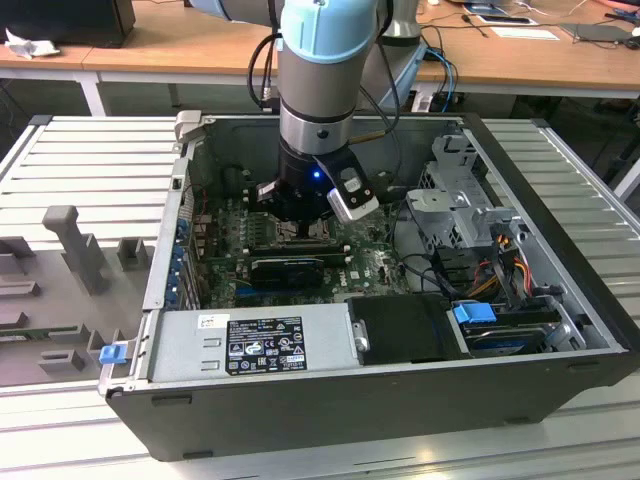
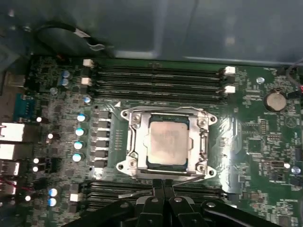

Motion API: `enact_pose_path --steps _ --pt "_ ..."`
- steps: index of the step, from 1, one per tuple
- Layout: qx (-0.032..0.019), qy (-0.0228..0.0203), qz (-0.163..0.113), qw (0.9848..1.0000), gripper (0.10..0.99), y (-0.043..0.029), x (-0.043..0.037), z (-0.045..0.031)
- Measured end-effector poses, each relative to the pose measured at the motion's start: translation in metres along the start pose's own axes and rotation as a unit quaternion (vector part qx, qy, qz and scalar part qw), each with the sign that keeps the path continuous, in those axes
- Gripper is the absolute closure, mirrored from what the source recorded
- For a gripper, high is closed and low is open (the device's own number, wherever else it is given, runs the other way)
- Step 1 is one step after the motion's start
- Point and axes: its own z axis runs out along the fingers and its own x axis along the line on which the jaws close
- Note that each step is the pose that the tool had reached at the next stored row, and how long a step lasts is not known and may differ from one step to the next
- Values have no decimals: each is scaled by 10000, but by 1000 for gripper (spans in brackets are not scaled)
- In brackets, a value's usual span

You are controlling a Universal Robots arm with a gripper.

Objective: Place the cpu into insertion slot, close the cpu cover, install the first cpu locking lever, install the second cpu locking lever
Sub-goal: 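Install the second cpu locking lever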

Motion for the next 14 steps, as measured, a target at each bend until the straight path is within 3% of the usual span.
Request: enact_pose_path --steps 3,6,8,14 --pt "-8 4 -33 10000 980 2 81 12" --pt "-71 3 -49 10000 980 -5 137 22" --pt "-109 2 -62 9999 980 -9 157 55" --pt "-139 21 -193 9997 980 -24 169 157"
